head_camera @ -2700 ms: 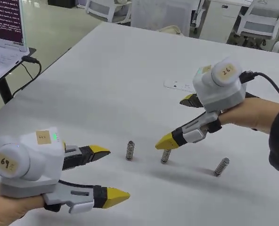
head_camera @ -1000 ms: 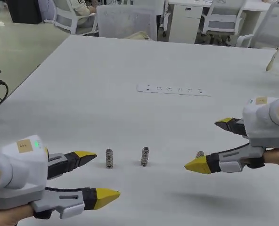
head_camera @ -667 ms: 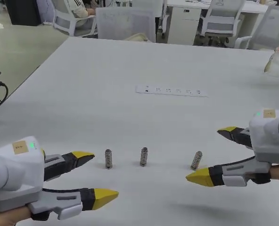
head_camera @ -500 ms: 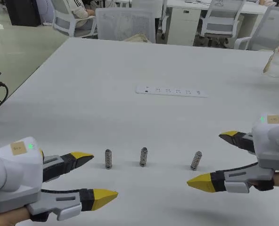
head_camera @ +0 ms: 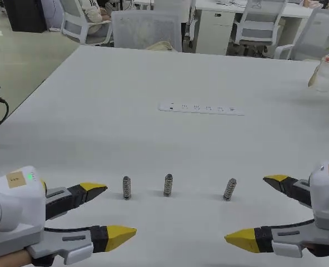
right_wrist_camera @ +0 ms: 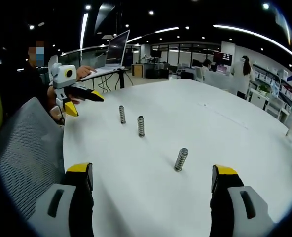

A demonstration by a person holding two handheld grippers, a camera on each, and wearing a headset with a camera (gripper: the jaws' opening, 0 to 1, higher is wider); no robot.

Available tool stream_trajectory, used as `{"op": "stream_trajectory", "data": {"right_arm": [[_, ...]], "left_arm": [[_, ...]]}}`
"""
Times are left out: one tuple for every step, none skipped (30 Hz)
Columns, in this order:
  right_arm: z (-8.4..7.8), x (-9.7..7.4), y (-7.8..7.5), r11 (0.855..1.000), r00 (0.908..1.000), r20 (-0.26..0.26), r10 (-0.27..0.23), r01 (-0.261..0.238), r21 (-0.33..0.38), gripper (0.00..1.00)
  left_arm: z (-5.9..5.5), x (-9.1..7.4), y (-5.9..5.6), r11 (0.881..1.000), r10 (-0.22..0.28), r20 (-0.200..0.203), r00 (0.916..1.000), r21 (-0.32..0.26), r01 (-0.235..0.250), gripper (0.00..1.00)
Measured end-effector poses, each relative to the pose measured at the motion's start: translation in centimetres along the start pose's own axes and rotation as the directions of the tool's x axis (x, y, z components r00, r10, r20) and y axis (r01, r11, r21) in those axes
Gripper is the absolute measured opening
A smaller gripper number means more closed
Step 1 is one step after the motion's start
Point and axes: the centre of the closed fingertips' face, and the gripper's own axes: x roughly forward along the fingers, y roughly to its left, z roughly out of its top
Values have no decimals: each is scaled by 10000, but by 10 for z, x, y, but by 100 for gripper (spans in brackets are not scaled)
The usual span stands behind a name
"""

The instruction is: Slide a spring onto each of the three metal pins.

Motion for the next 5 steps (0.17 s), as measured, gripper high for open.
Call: {"op": "stream_trajectory", "data": {"right_arm": [[0,-1,0,10000,10000,43,-29,29,20,99],[-1,-1,0,10000,10000,53,-41,40,36,99],[-2,-1,1,10000,9999,90,-66,66,46,99],[-3,-1,0,9999,9998,153,-116,115,75,99],[-5,-1,0,9999,9998,152,-120,119,117,99]], "left_arm": [[0,0,0,10000,14,22,10000,-27,-14,58],[-1,-1,0,10000,44,27,10000,-60,-43,58],[-2,-1,0,9999,61,23,10000,-86,-61,58],[-4,-2,0,9999,72,21,10000,-121,-71,58],[-6,-2,0,9998,85,9,10000,-153,-85,58]]}}
